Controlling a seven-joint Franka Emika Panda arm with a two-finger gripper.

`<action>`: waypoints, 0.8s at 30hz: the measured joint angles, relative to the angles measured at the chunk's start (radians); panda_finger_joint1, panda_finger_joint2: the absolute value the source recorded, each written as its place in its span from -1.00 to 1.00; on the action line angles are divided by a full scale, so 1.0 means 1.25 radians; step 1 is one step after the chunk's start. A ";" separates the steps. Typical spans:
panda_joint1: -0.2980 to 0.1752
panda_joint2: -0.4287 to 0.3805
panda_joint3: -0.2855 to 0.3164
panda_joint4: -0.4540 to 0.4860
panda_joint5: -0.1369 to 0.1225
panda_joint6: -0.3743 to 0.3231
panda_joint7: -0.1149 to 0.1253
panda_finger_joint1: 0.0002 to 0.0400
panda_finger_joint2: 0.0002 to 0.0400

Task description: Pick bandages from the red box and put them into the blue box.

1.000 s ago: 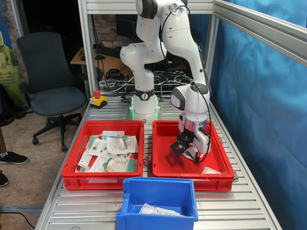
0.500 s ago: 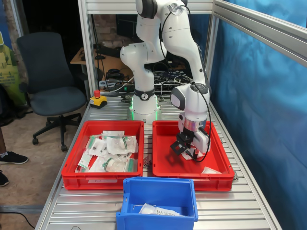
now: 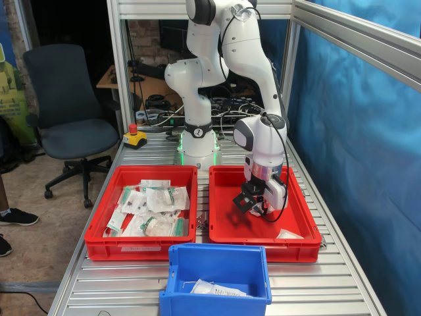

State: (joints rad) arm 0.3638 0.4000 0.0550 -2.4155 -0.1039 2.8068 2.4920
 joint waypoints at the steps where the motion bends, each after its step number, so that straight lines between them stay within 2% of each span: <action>1: 0.000 -0.001 0.000 0.000 0.000 0.000 0.000 -0.54 -0.54; 4: 0.000 -0.001 0.000 -0.001 0.000 0.000 0.000 -0.60 -0.60; 14: 0.002 -0.001 -0.002 -0.001 0.000 0.000 0.000 -0.60 -0.60; 24: 0.011 -0.005 -0.027 -0.002 0.000 0.000 0.000 -0.60 -0.60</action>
State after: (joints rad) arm 0.3780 0.3935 0.0210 -2.4179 -0.1039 2.8068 2.4920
